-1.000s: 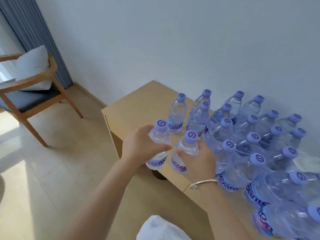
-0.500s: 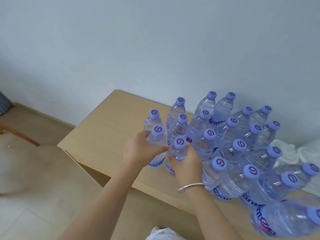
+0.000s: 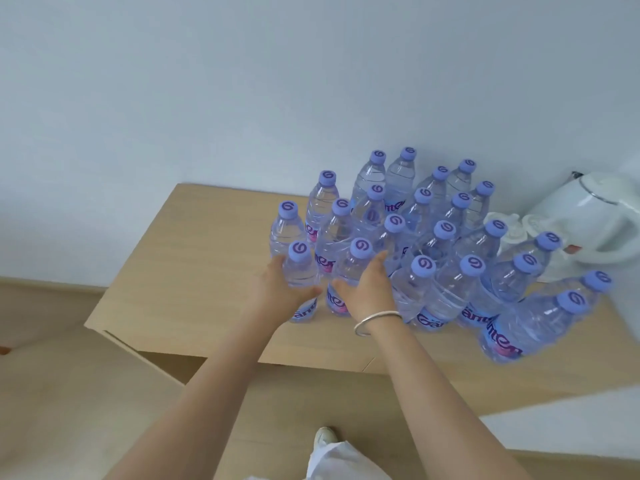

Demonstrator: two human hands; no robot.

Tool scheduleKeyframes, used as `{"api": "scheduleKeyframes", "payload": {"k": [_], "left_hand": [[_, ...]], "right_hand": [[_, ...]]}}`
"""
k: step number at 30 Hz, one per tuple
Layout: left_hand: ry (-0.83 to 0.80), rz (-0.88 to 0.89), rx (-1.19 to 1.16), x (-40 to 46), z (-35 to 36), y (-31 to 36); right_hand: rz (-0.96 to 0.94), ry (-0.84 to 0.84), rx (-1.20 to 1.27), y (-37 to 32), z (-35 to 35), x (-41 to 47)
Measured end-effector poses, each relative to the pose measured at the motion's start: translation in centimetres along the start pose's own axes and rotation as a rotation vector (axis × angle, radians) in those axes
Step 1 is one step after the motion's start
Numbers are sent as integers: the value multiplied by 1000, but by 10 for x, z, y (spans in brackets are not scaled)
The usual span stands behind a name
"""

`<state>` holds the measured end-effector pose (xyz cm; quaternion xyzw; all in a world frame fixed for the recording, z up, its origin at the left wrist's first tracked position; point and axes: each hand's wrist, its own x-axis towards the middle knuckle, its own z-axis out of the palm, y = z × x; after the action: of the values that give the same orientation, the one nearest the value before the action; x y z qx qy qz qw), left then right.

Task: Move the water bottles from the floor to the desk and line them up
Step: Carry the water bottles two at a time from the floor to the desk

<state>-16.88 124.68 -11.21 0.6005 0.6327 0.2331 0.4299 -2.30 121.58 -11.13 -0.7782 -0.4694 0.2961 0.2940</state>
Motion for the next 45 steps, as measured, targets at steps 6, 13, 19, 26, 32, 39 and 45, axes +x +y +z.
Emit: {"api": "scheduleKeyframes", "payload": {"k": [6,13,19,26,32,39,45], "left_hand": [[-20,1,346,-33,-2,-15],[-217,270,804,-79,36,9],[-459,451,727,-105,105,24],[-640,663,757,-173,243,93],[-811,777,689,-270,365,151],[-908,985,730,-351,475,208],[-965,1070,738,-378,566,252]], "right_hand": [[29,9,-119,6,-12,-39],[79,64,-167,60,-41,-107],[313,227,-85,129,-102,-160],[503,492,-1,235,-198,-252],[627,529,-37,325,-287,-328],[772,628,-14,408,-359,-386],[843,776,47,476,-418,-392]]}}
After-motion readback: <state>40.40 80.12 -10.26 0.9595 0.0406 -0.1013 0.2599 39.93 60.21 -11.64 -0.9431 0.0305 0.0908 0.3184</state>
